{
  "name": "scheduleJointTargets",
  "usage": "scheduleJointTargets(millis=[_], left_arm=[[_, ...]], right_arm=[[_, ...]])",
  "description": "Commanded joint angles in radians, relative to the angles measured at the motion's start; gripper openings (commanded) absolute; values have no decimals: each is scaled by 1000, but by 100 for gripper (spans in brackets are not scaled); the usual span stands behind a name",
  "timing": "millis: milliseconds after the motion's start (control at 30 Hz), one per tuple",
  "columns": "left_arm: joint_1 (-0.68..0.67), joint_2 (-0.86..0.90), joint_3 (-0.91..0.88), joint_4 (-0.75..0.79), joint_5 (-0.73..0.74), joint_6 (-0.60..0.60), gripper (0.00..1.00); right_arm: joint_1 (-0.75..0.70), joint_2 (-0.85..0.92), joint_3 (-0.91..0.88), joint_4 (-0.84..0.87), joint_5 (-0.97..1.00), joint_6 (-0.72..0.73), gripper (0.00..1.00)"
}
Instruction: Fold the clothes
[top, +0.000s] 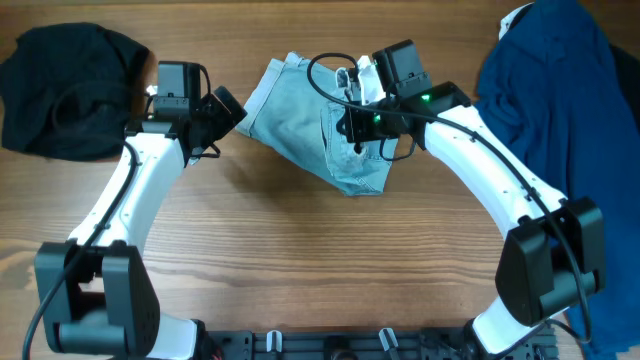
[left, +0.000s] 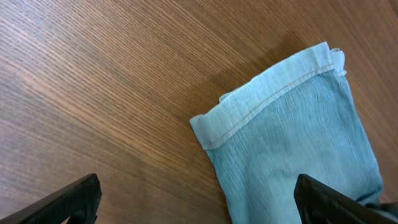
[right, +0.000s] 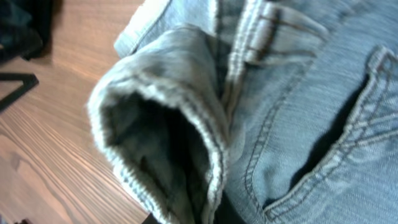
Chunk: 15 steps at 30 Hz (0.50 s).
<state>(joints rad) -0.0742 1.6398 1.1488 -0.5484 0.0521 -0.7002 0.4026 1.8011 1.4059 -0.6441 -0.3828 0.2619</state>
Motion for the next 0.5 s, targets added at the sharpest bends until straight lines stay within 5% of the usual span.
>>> scheduleJointTargets(millis=[0, 133, 167, 200, 233, 467], left_arm=[[-17, -32, -2, -26, 15, 16, 100], [-49, -32, -2, -27, 15, 16, 100], [-55, -32, -2, -28, 15, 16, 100], [-60, -32, -2, -28, 15, 16, 100], [-65, -32, -2, -29, 15, 16, 100], [-81, -32, -2, -35, 15, 16, 100]], right_arm=[[4, 19, 61, 65, 2, 30, 4], [7, 44, 85, 170, 2, 62, 5], [10, 51, 85, 189, 2, 79, 29], [12, 57, 85, 208, 1, 81, 76], [16, 65, 85, 227, 1, 82, 99], [37, 102, 89, 288, -14, 86, 99]])
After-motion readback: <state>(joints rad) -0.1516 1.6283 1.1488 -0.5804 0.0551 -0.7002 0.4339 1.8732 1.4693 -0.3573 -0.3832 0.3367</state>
